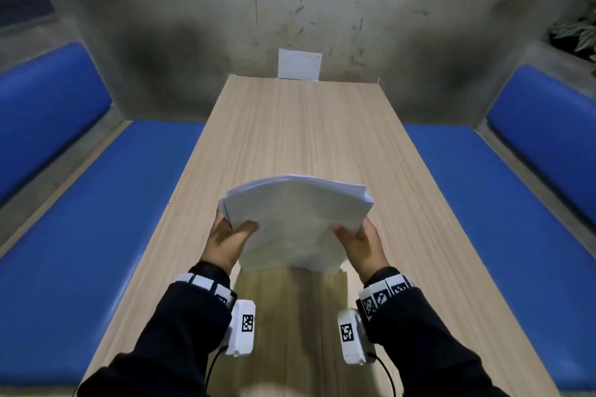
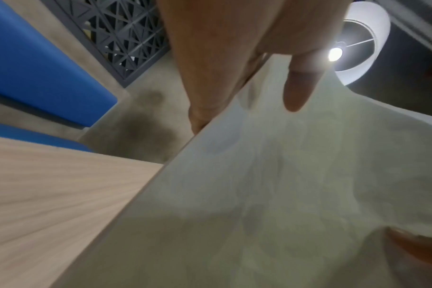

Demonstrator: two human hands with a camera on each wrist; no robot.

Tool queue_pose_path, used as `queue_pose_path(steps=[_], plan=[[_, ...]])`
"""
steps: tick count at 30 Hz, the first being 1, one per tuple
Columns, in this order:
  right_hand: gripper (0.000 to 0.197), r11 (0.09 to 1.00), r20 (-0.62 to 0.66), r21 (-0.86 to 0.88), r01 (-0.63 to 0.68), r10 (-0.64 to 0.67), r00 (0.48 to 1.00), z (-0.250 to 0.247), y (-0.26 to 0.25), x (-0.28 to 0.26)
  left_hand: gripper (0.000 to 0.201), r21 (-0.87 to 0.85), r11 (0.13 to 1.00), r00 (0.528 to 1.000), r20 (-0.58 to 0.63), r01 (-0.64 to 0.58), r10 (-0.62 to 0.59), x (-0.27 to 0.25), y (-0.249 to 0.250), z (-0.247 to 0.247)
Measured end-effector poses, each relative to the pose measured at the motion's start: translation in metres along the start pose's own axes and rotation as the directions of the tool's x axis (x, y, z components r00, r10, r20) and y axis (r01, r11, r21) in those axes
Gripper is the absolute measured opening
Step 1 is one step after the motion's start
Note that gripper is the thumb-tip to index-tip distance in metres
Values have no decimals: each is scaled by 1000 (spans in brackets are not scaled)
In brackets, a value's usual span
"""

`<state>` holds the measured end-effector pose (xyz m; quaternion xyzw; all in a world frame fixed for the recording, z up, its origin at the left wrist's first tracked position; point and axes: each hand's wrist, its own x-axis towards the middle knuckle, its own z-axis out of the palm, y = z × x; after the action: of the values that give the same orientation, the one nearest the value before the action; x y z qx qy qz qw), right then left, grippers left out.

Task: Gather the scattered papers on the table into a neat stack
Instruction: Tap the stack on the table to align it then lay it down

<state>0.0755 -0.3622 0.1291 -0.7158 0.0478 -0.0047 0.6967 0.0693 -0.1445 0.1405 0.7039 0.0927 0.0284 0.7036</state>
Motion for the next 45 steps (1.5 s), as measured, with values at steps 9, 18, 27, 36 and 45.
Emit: queue_pose_path(steps=[9, 18, 27, 36, 45], plan=[[27, 963, 38, -145, 229, -226, 973, -4, -32, -7, 102, 690, 520, 775, 96, -504, 624, -18, 78, 5], [15, 906, 22, -307, 290, -298, 954, -27, -42, -10, 9, 414, 767, 871, 256, -491, 420, -13, 86, 4], [90, 976, 137, 206, -73, 45, 990, -73, -2, -2, 58, 50, 984, 983, 77, -170, 166, 2, 47, -53], [27, 970, -86, 218, 106, -89, 992, -51, -19, 2, 23, -38, 982, 980, -75, -187, 184, 1, 21, -43], [36, 977, -135, 89, -195, 206, 969, -29, 43, -11, 44, -39, 997, 997, -39, 62, -64, 0, -65, -34]])
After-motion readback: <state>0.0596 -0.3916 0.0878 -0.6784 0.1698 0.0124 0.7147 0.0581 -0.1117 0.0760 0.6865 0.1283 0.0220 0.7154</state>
